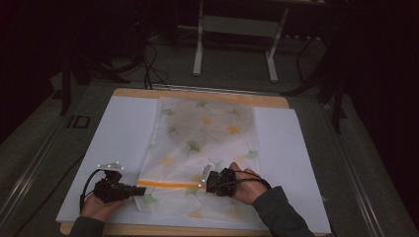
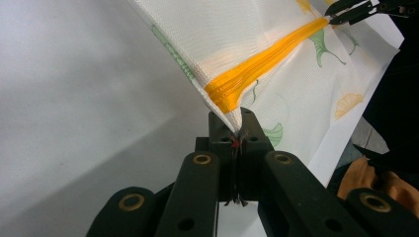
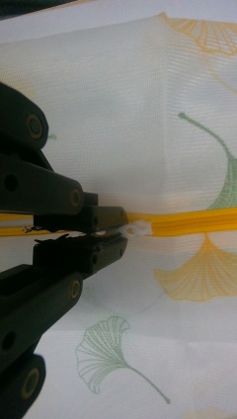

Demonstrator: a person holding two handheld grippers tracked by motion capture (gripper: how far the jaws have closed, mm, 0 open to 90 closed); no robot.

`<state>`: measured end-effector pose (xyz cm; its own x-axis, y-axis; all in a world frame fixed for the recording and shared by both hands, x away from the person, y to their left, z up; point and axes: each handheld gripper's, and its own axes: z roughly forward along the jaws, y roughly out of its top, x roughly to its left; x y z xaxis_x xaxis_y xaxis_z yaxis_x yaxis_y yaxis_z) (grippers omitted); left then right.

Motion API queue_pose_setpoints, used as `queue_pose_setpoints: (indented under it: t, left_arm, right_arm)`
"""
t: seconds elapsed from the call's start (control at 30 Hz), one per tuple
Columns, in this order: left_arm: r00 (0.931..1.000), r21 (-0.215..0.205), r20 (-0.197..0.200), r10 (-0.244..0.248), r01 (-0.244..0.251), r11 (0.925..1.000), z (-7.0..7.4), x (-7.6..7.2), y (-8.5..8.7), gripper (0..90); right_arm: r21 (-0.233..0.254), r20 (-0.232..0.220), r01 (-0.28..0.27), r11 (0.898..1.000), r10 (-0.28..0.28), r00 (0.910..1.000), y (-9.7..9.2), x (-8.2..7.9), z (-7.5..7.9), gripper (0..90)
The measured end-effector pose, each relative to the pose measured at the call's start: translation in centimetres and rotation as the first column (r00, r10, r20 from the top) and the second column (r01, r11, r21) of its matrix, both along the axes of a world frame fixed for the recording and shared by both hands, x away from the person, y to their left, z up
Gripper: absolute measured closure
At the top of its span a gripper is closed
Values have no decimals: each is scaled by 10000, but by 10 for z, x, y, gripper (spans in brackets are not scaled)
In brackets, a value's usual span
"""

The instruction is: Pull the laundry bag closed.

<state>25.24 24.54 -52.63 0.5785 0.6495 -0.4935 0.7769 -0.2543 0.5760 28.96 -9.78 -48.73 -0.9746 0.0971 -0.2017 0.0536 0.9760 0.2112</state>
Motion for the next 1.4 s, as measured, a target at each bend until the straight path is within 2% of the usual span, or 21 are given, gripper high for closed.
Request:
queue_pose_setpoints:
  t: [1.07,1.4]
  left_arm:
    - [10000,9,36,-18,18,10000,1,0,1,886]
    - [10000,1,29,2,-2,10000,1,0,1,885]
  right_arm:
    - [35,-67,355,9994,-355,9993,-23,-2,-3,856]
    - [-106,-51,534,9985,-535,9986,-33,-2,-5,856]
